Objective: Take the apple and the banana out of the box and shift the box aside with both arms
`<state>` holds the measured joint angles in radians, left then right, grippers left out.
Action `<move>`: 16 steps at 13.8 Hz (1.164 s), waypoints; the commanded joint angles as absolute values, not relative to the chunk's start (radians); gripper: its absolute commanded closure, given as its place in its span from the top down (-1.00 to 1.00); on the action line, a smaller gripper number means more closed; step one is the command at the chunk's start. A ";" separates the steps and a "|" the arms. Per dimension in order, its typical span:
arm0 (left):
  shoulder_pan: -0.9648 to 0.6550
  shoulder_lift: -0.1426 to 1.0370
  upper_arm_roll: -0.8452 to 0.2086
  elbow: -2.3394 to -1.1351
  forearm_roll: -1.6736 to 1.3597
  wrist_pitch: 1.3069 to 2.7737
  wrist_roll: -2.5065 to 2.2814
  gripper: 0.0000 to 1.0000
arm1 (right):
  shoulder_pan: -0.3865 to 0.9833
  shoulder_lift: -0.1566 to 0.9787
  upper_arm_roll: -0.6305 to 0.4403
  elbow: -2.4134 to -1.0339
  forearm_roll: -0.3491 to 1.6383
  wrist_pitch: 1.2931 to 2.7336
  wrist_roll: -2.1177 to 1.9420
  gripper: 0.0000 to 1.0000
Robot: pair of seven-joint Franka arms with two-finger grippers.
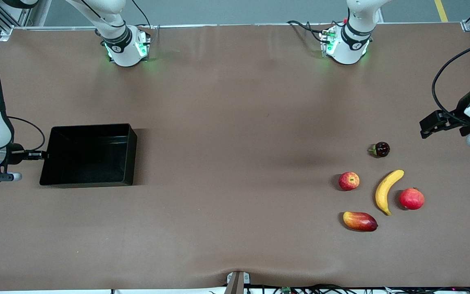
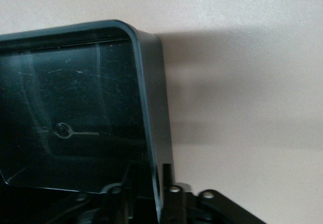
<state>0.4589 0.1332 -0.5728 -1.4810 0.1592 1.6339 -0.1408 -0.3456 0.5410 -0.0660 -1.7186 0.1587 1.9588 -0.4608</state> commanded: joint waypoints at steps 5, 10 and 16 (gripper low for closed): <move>0.465 0.074 -0.575 -1.465 0.066 1.568 -0.247 1.00 | -0.339 0.428 0.041 -1.443 0.170 1.629 -0.477 1.00; 0.254 -0.021 -0.365 -1.531 0.052 1.557 -0.241 1.00 | -0.212 0.423 0.075 -1.059 0.054 1.407 -0.518 1.00; -0.026 -0.067 -0.100 -1.555 0.049 1.488 -0.247 1.00 | -0.077 0.194 0.077 -1.127 0.025 1.247 -0.165 1.00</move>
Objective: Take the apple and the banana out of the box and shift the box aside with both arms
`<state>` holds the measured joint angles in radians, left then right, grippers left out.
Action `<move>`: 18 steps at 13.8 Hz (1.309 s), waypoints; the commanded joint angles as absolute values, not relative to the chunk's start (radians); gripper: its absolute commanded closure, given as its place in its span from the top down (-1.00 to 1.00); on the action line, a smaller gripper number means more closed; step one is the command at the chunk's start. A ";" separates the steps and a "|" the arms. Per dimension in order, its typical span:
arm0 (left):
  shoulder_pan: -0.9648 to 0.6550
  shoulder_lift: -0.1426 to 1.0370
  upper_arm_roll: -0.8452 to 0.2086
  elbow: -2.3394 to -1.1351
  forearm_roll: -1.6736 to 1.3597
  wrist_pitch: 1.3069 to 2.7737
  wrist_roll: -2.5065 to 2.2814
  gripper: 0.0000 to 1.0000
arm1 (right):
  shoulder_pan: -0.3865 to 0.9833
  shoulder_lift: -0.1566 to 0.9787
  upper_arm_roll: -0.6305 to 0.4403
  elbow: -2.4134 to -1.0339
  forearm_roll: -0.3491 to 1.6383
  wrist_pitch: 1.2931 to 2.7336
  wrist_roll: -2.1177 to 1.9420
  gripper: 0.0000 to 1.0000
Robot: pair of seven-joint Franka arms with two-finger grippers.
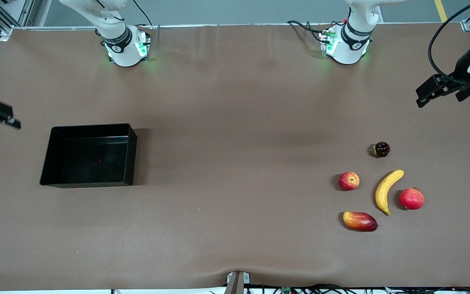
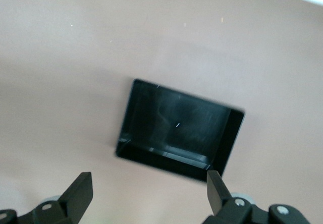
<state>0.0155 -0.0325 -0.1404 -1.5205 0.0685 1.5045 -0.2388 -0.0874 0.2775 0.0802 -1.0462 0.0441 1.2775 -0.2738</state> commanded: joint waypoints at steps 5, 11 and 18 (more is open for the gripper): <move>-0.049 -0.104 -0.074 -1.597 0.032 1.489 -0.233 1.00 | -0.057 -0.093 0.072 -1.466 0.021 1.282 -0.143 1.00; -0.017 -0.110 -0.074 -1.598 -0.021 1.488 -0.206 1.00 | -0.080 -0.092 0.068 -1.473 0.018 1.281 -0.012 1.00; -0.020 -0.091 -0.083 -1.563 0.053 1.448 -0.154 1.00 | -0.115 -0.081 0.069 -1.465 0.020 1.278 -0.014 1.00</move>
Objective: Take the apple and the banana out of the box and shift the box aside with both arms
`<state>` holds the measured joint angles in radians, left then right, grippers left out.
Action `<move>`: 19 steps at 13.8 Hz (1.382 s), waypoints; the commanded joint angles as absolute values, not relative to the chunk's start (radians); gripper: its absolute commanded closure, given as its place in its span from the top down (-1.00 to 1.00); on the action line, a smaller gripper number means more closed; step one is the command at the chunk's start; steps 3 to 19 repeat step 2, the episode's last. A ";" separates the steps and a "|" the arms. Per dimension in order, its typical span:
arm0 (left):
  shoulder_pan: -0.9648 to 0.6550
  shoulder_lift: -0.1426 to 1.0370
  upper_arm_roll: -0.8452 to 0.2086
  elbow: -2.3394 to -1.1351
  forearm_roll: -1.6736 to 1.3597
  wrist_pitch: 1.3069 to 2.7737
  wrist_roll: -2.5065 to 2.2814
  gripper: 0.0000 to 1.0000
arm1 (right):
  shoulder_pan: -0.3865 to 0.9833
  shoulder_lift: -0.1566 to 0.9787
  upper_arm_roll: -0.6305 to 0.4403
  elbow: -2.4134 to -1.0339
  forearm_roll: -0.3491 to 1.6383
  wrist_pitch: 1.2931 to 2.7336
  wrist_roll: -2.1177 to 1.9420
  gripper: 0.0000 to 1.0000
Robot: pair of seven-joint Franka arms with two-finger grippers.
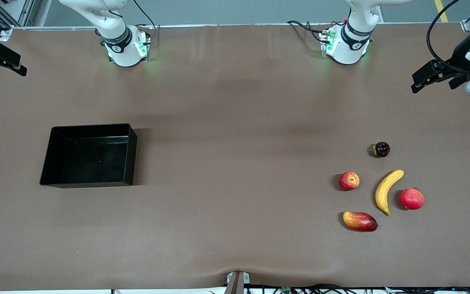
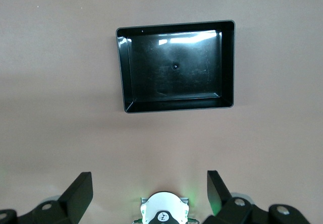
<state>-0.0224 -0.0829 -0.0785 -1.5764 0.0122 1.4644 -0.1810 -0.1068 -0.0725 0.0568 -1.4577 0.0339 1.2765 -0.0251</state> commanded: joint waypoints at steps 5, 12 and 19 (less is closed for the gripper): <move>-0.021 -0.083 -0.083 -1.551 0.074 1.440 -0.141 1.00 | -0.112 -0.081 0.069 -1.465 0.020 1.273 -0.014 1.00; -0.021 -0.083 -0.083 -1.551 0.074 1.440 -0.141 1.00 | -0.112 -0.081 0.069 -1.465 0.020 1.273 -0.014 1.00; -0.021 -0.083 -0.083 -1.551 0.074 1.440 -0.141 1.00 | -0.112 -0.081 0.069 -1.465 0.020 1.273 -0.014 1.00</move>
